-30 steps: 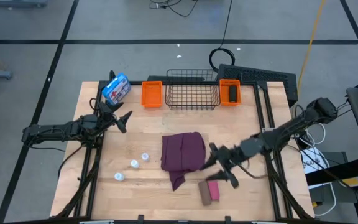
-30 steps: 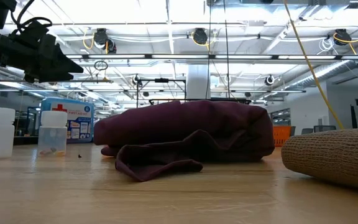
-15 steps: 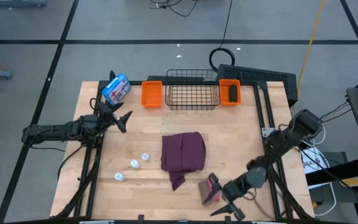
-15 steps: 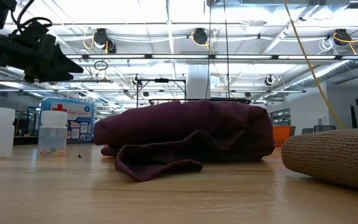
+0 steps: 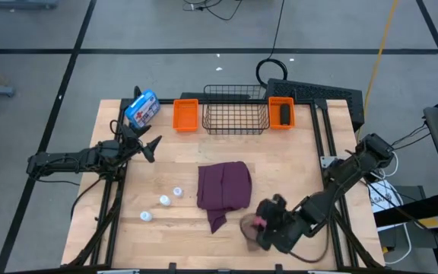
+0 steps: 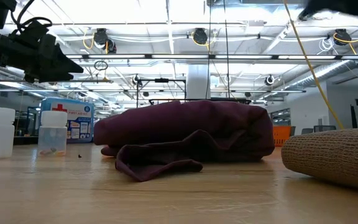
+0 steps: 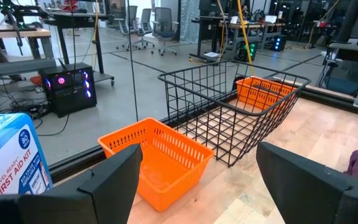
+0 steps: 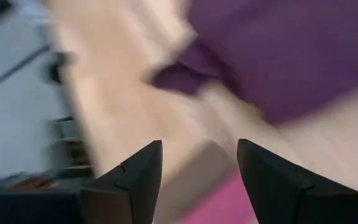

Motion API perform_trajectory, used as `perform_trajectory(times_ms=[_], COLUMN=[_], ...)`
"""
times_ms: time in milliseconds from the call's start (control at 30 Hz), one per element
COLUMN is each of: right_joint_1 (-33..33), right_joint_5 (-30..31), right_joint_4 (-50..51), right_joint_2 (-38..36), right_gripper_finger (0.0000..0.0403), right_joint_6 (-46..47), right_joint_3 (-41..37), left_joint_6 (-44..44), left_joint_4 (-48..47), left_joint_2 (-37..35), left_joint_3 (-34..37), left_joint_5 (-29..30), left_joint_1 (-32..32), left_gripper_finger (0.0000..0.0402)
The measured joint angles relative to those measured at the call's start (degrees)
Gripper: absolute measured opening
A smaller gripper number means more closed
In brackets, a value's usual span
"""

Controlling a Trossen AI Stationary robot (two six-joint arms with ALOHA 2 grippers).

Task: Pick & place medical supplies in basket/bin
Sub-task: Put the pink bandage into the right orange bin

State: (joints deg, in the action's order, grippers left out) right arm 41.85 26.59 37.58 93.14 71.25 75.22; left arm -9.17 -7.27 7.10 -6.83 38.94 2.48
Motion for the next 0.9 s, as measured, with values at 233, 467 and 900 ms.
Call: perform_trajectory(times_ms=[233, 467, 900], right_joint_1=[-1.72, -3.26, -3.63], right_joint_5=[-5.95, -13.03, -17.49], right_joint_4=[0.13, -4.47, 1.18], right_joint_2=[2.75, 9.39, 12.76], right_gripper_finger=[0.0196, 0.0196, 0.0196], right_joint_6=[11.62, 13.04, 20.66], right_joint_3=[-5.18, -6.62, -6.4], left_joint_6=[0.0, 0.0, -0.02], left_joint_4=[-0.21, -0.01, -0.13], left_joint_2=[0.0, 0.0, 0.02], left_joint_3=[0.0, 0.0, 0.0], left_joint_5=[0.0, 0.0, 0.01], left_joint_1=[0.0, 0.0, 0.0], left_gripper_finger=[0.0324, 0.0324, 0.0324])
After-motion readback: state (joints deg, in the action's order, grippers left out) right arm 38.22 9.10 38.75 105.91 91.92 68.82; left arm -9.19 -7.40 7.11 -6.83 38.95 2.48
